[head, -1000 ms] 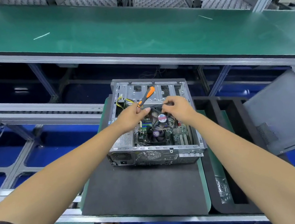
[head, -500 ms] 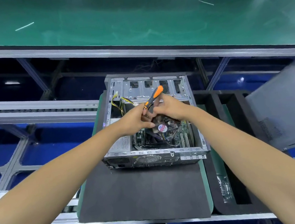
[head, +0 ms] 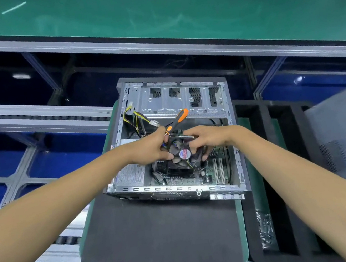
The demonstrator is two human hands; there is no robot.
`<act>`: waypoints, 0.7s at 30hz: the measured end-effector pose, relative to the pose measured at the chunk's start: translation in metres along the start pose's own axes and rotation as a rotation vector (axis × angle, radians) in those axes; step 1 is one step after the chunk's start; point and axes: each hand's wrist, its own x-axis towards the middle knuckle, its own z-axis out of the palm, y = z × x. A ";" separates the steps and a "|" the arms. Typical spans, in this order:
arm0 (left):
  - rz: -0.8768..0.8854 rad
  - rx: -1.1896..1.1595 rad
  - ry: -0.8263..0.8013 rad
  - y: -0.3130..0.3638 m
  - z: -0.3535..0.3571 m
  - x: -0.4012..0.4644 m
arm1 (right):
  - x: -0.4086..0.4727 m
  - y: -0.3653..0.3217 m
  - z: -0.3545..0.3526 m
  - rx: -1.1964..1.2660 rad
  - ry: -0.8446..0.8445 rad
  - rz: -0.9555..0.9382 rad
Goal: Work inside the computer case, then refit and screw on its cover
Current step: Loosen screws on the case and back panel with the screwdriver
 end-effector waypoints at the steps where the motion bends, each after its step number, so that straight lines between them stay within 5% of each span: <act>1: 0.009 -0.017 -0.002 0.000 0.000 0.001 | 0.003 0.000 -0.001 -0.046 -0.012 0.006; 8: 0.072 -0.099 0.059 0.006 -0.006 0.009 | 0.023 -0.007 0.002 -0.187 -0.124 -0.001; 14: 0.086 0.161 -0.127 0.003 -0.019 0.017 | 0.033 -0.002 0.004 -0.156 -0.179 -0.009; 21: 0.065 0.157 -0.293 0.006 -0.012 0.015 | 0.027 0.012 -0.014 -0.190 -0.242 0.057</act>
